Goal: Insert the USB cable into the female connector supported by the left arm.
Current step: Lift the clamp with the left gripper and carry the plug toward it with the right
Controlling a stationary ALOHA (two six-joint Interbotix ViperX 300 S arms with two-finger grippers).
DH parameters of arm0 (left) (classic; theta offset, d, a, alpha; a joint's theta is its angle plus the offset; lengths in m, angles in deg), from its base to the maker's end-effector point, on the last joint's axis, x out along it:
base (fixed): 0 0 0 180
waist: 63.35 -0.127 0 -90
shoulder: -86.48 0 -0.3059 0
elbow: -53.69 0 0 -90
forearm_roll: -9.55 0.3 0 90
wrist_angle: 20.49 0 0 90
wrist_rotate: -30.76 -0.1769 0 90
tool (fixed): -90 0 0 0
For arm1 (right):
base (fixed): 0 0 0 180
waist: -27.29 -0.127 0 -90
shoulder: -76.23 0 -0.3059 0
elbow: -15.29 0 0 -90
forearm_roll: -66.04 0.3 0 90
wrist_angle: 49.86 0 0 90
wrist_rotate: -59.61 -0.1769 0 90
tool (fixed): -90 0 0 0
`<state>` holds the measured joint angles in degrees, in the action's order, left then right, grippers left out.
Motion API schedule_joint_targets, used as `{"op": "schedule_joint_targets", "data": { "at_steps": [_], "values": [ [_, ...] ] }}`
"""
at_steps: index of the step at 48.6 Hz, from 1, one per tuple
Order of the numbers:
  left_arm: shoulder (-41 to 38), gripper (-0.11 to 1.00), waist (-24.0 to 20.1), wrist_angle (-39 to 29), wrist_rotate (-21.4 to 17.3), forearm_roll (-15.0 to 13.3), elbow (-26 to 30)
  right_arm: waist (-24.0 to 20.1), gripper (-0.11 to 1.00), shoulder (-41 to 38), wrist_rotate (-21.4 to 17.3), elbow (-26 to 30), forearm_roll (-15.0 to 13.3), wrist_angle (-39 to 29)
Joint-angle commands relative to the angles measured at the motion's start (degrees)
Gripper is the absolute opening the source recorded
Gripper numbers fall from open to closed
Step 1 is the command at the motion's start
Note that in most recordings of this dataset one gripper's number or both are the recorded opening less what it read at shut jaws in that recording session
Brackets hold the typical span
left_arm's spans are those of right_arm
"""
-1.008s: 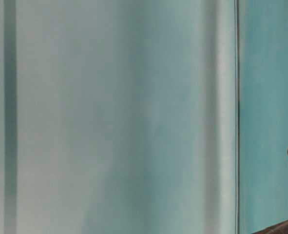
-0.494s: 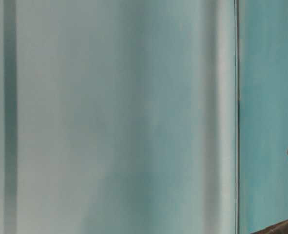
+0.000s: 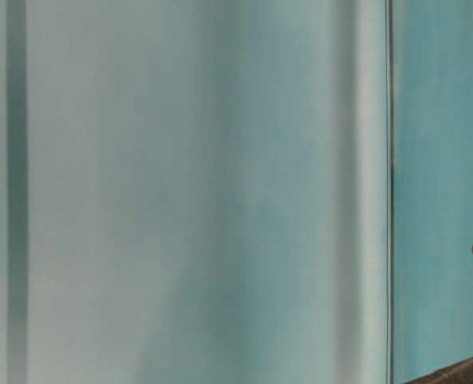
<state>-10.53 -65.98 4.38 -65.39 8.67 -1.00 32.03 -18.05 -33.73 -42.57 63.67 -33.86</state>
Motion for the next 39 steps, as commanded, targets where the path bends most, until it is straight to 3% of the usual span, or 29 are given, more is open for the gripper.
{"op": "schedule_joint_targets", "data": {
  "at_steps": [1,13,39],
  "values": [
    [0.26,0.77,0.09,0.26,-0.79,-0.09,0.79,0.18,0.22,0.7,1.58,3.43,-0.18,-2.55],
    [-0.44,0.77,0.09,1.23,-0.79,-0.09,0.88,0.18,0.22,1.41,5.45,9.32,-0.18,-8.88],
    [-11.25,0.77,0.0,14.59,-0.79,-0.09,2.11,0.18,0.22,1.41,3.87,21.45,-0.09,-28.3]
  ]
}}
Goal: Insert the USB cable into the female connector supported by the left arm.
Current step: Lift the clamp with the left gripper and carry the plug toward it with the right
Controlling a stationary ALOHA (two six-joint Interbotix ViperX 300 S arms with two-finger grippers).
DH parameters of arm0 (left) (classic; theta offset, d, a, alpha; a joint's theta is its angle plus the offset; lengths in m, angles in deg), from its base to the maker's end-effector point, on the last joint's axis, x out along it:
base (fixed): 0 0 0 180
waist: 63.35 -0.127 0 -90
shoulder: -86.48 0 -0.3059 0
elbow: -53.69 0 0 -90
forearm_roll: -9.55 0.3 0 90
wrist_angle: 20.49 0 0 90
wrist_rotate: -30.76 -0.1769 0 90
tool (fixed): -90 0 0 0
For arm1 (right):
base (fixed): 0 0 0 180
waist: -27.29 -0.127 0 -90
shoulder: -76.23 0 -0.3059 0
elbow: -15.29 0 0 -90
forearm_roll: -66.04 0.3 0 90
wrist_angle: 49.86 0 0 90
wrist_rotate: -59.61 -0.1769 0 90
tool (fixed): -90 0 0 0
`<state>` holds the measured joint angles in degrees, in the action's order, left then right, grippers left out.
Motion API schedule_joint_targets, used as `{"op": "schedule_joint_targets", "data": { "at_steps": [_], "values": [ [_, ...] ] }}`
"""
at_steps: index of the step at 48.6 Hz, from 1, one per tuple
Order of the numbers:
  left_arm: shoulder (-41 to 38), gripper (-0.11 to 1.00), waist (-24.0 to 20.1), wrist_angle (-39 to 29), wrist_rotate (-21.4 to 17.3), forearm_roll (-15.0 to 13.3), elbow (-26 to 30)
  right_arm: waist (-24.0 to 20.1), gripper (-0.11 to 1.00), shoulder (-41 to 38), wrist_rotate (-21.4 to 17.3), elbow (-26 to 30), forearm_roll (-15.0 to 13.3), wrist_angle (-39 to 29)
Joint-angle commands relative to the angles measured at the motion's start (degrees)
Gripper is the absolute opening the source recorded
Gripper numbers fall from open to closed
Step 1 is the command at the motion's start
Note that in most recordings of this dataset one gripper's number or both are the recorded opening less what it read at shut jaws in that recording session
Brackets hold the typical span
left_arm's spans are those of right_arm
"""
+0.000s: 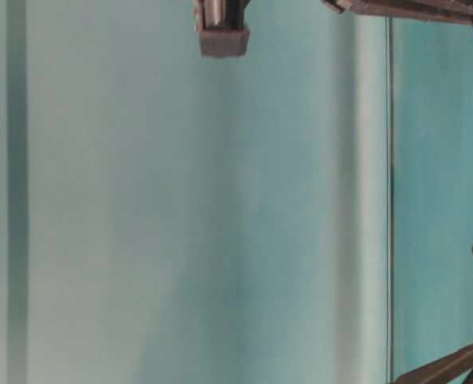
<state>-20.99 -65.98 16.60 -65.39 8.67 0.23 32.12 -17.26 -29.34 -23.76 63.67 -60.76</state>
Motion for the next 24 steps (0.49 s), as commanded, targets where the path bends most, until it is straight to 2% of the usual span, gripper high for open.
{"op": "schedule_joint_targets", "data": {
  "at_steps": [1,10,16,24],
  "values": [
    [-1.23,0.77,0.0,2.99,-0.79,-0.09,0.88,0.0,0.22,0.44,-0.88,2.99,-0.18,-1.85],
    [-3.96,0.77,-0.18,8.0,-0.79,-0.09,1.05,-0.35,0.22,-2.55,-4.39,5.89,-0.18,-4.39],
    [-4.83,0.77,-0.62,9.4,-0.7,-0.09,1.05,-1.49,0.22,-4.92,-4.57,8.09,-0.44,-4.48],
    [-5.01,0.77,-1.85,9.67,-0.79,-0.09,1.05,-2.9,0.22,-8.17,-4.83,11.78,-3.43,-5.98]
  ]
}}
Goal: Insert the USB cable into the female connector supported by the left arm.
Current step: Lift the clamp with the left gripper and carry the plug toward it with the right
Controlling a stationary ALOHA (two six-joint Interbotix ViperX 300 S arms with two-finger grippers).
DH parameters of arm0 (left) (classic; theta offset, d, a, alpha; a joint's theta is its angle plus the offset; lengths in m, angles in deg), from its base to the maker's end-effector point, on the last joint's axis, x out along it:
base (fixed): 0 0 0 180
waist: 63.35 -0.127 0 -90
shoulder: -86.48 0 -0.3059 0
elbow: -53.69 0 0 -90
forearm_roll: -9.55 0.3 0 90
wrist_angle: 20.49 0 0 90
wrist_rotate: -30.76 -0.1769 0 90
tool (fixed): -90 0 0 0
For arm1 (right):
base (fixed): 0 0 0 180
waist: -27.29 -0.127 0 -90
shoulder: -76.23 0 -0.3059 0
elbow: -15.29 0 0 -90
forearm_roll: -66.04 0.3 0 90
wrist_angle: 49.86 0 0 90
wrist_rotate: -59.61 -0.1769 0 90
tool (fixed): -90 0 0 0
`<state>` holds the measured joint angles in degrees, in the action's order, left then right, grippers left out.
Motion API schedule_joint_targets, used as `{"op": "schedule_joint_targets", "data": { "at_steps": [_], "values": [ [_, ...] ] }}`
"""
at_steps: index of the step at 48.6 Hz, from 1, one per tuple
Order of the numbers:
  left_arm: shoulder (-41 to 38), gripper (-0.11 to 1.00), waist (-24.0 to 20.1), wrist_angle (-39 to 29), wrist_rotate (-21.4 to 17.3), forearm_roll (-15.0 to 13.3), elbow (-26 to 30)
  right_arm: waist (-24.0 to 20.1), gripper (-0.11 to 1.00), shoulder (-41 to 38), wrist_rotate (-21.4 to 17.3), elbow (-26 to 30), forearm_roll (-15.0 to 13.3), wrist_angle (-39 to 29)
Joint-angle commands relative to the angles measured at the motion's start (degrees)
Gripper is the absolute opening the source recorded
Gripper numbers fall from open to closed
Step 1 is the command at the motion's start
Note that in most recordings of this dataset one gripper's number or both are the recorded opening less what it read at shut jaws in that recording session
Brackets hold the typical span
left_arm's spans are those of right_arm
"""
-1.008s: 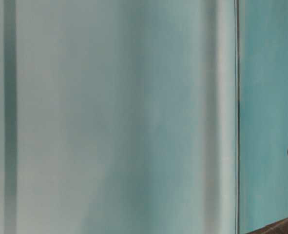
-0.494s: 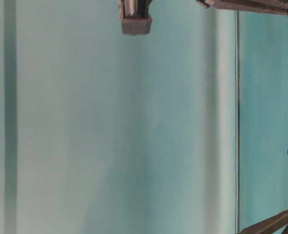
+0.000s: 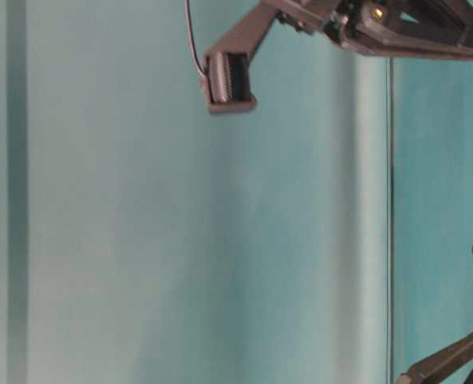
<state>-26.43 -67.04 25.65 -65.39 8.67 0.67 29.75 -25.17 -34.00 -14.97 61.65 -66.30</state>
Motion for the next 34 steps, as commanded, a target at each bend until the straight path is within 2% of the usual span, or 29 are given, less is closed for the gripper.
{"op": "schedule_joint_targets", "data": {
  "at_steps": [1,10,17,34],
  "values": [
    [0.44,0.77,-0.97,0.62,-0.79,-0.09,0.62,-0.7,0.22,-0.62,-0.18,3.69,-1.93,-0.62],
    [0.0,0.76,-1.93,1.14,-0.97,-0.09,0.7,-1.67,0.22,-5.01,-1.67,9.49,-6.59,-2.72],
    [-0.97,0.76,-2.11,2.02,-0.97,-0.09,0.7,-2.2,0.22,-7.82,-4.48,12.48,-9.67,-3.78],
    [-2.11,0.76,-2.11,3.78,-0.97,-0.18,1.58,-2.9,0.22,-11.07,-15.03,16.52,-17.31,-5.8]
  ]
}}
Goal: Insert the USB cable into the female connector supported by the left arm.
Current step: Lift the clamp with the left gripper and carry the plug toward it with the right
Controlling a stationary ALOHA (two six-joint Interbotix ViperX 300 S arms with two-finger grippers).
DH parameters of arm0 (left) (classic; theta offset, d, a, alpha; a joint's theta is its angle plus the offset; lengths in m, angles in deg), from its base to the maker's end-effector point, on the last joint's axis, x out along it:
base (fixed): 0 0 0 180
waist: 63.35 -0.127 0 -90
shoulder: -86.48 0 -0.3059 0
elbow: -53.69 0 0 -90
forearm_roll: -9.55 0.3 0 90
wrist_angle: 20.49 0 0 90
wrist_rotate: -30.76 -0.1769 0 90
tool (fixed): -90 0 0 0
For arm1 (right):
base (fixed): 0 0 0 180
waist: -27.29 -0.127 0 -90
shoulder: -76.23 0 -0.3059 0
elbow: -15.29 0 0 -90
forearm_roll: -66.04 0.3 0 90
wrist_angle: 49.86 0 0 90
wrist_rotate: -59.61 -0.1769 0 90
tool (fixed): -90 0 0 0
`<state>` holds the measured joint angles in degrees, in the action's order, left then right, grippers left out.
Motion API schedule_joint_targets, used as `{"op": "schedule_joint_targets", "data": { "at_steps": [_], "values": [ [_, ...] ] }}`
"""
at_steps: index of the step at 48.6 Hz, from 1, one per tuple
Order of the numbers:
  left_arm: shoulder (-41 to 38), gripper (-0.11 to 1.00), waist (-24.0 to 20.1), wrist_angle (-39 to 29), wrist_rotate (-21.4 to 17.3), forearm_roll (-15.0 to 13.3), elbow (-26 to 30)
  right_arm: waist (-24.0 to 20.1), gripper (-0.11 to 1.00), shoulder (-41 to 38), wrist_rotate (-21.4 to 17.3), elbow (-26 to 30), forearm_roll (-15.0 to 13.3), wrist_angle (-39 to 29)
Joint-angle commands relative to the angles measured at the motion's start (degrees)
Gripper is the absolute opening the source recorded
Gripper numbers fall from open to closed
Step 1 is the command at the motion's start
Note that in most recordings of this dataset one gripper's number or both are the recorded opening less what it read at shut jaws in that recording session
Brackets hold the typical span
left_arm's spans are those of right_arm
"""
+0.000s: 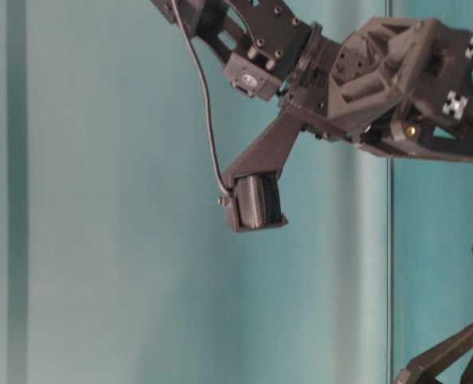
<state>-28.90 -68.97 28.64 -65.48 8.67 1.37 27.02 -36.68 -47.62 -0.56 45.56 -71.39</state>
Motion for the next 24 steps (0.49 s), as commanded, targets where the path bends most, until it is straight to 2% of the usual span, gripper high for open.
{"op": "schedule_joint_targets", "data": {
  "at_steps": [1,8,24],
  "values": [
    [0.26,0.76,-0.18,0.88,-0.88,-0.09,0.97,-0.26,0.22,0.35,-2.02,2.29,-1.67,-1.14],
    [-0.44,0.76,-0.09,0.97,-0.88,-0.09,1.67,-1.05,0.22,-0.7,-4.31,3.16,-4.13,-3.16],
    [-1.23,0.76,0.0,0.97,-0.97,0.0,2.46,-1.41,0.22,-2.72,-4.57,5.36,-4.31,-3.08]
  ]
}}
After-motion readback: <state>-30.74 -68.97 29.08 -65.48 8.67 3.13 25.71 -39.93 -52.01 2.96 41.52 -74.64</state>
